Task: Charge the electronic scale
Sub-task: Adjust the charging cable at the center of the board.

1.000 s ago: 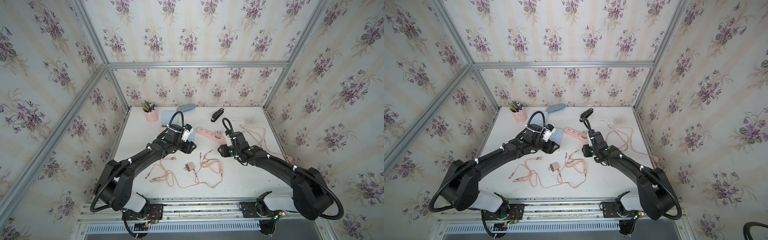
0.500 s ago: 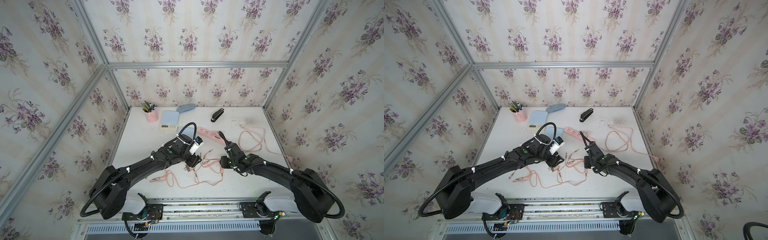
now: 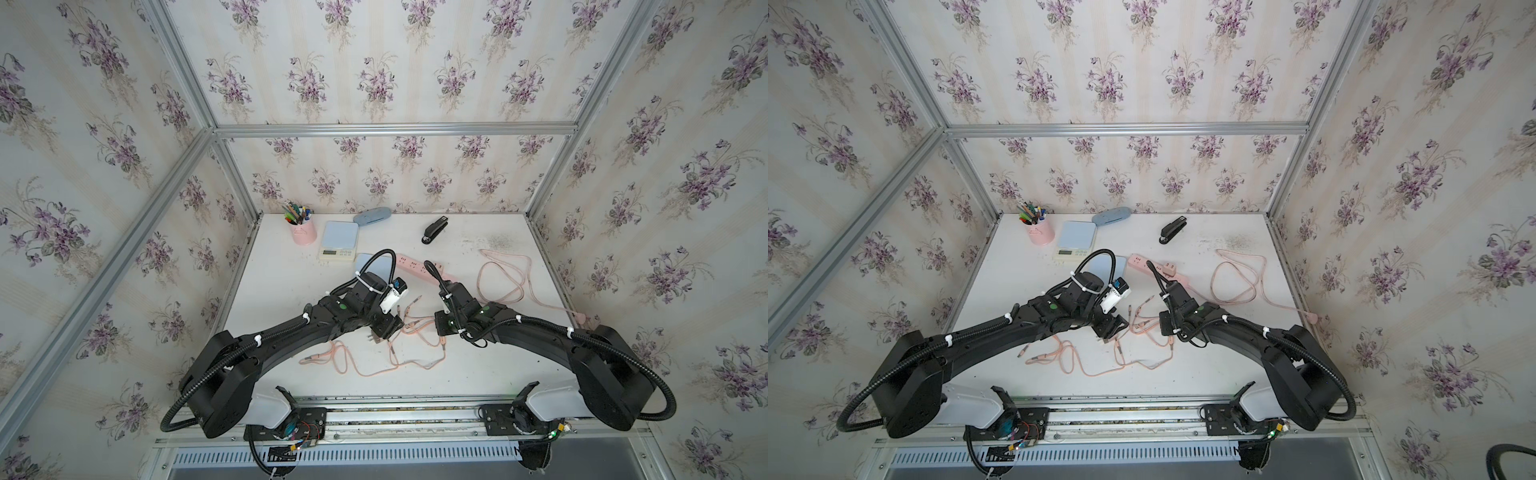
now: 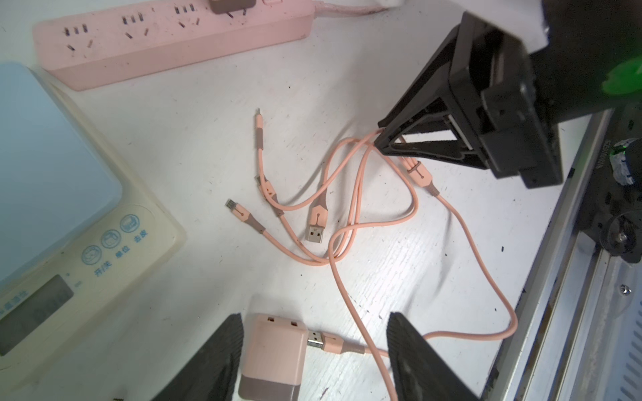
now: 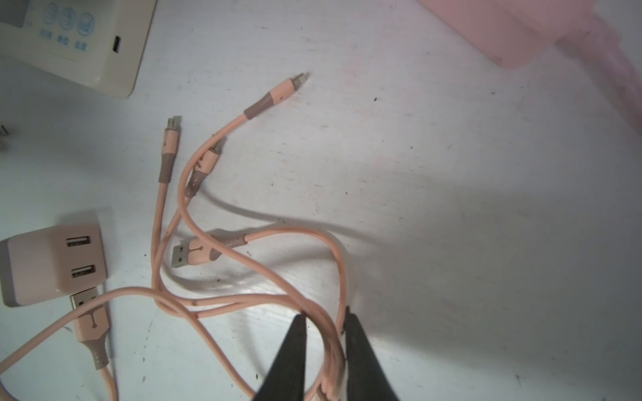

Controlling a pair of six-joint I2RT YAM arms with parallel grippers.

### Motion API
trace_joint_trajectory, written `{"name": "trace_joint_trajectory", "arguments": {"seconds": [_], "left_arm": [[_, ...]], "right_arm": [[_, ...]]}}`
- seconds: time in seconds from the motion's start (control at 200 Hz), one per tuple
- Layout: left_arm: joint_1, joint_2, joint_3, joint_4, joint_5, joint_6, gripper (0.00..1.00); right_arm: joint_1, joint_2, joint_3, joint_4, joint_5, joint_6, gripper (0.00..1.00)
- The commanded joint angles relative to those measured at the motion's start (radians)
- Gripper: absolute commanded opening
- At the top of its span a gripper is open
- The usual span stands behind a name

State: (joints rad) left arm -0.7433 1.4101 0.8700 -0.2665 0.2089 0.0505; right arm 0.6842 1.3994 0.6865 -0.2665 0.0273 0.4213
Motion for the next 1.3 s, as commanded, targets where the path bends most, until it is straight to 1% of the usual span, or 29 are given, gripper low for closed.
{"name": "trace_joint_trajectory", "arguments": {"seconds": [0.0, 0.07, 0.11, 0.14, 0.195, 0.225, 0.24, 0.29, 0.35, 0.45, 0.585, 0.709, 0.774, 0.834, 0.869, 0.894, 0.919, 0.979, 1.074, 1.149, 1.204, 1.214, 1.234, 1.279, 1.299], "left_arm": [[-0.005, 0.0, -0.017, 0.005, 0.009, -0.004, 0.68], [-0.007, -0.002, -0.033, 0.009, 0.002, -0.023, 0.68], [-0.007, -0.006, -0.043, 0.018, -0.005, -0.034, 0.68], [-0.007, -0.011, -0.049, 0.025, -0.011, -0.045, 0.68], [-0.007, -0.022, -0.061, 0.041, -0.025, -0.065, 0.68], [-0.005, -0.029, -0.066, 0.048, -0.026, -0.078, 0.69], [-0.005, -0.032, -0.066, 0.05, -0.052, -0.085, 0.68], [-0.003, -0.041, -0.068, 0.057, -0.073, -0.101, 0.69], [-0.002, -0.05, -0.069, 0.069, -0.085, -0.108, 0.69], [0.004, -0.054, -0.07, 0.092, -0.087, -0.112, 0.7], [0.01, -0.041, -0.066, 0.127, -0.079, -0.113, 0.7], [0.011, -0.031, -0.088, 0.207, -0.058, -0.086, 0.7], [0.012, -0.02, -0.103, 0.265, -0.045, -0.052, 0.69], [0.011, -0.001, -0.087, 0.276, -0.037, -0.015, 0.67], [0.011, 0.048, -0.063, 0.268, -0.037, 0.011, 0.66], [0.011, 0.069, -0.042, 0.258, -0.037, 0.029, 0.65], [0.011, 0.09, -0.022, 0.25, -0.007, 0.042, 0.64], [0.01, 0.134, 0.021, 0.248, 0.009, 0.057, 0.62], [0.006, 0.212, 0.098, 0.238, 0.028, 0.083, 0.6], [0.004, 0.282, 0.175, 0.192, 0.018, 0.095, 0.59], [0.003, 0.338, 0.237, 0.147, 0.008, 0.101, 0.59], [0.002, 0.345, 0.247, 0.14, 0.006, 0.101, 0.59], [0.001, 0.365, 0.265, 0.125, -0.001, 0.099, 0.59], [-0.001, 0.399, 0.305, 0.097, -0.01, 0.095, 0.59], [-0.001, 0.413, 0.322, 0.085, -0.015, 0.09, 0.59]], "right_arm": [[0.003, -0.01, -0.021, -0.021, -0.051, 0.003, 0.47], [0.008, -0.014, -0.051, 0.008, -0.085, 0.008, 0.49], [0.008, -0.012, -0.061, 0.02, -0.092, 0.008, 0.46], [0.008, -0.008, -0.063, 0.018, -0.088, 0.006, 0.38], [0.008, -0.004, -0.049, -0.007, -0.051, -0.005, 0.19], [0.008, -0.006, -0.036, -0.029, -0.019, -0.013, 0.12], [0.008, -0.01, -0.028, -0.042, -0.002, -0.019, 0.09], [0.008, -0.027, 0.001, -0.084, 0.068, -0.037, 0.03], [0.008, -0.058, 0.035, -0.132, 0.139, -0.064, 0.0], [0.008, -0.121, 0.082, -0.178, 0.203, -0.1, 0.0], [0.008, -0.192, 0.123, -0.192, 0.195, -0.125, 0.0], [0.008, -0.235, 0.151, -0.193, 0.21, -0.14, 0.0], [0.006, -0.243, 0.156, -0.195, 0.246, -0.157, 0.0], [-0.002, -0.231, 0.152, -0.214, 0.289, -0.169, 0.0], [-0.012, -0.217, 0.149, -0.23, 0.307, -0.169, 0.0], [-0.021, -0.206, 0.146, -0.245, 0.319, -0.162, 0.0], [-0.03, -0.196, 0.142, -0.252, 0.338, -0.143, 0.0], [-0.056, -0.173, 0.15, -0.285, 0.339, -0.102, 0.0], [-0.071, -0.17, 0.127, -0.287, 0.363, -0.039, 0.07], [-0.106, -0.171, 0.099, -0.287, 0.33, 0.007, 0.12], [-0.131, -0.164, 0.073, -0.286, 0.298, 0.038, 0.24], [-0.163, -0.163, 0.069, -0.288, 0.294, 0.043, 0.25], [-0.182, -0.159, 0.06, -0.289, 0.282, 0.052, 0.29], [-0.195, -0.154, 0.045, -0.293, 0.271, 0.073, 0.41], [-0.197, -0.152, 0.04, -0.294, 0.267, 0.08, 0.44]]}}
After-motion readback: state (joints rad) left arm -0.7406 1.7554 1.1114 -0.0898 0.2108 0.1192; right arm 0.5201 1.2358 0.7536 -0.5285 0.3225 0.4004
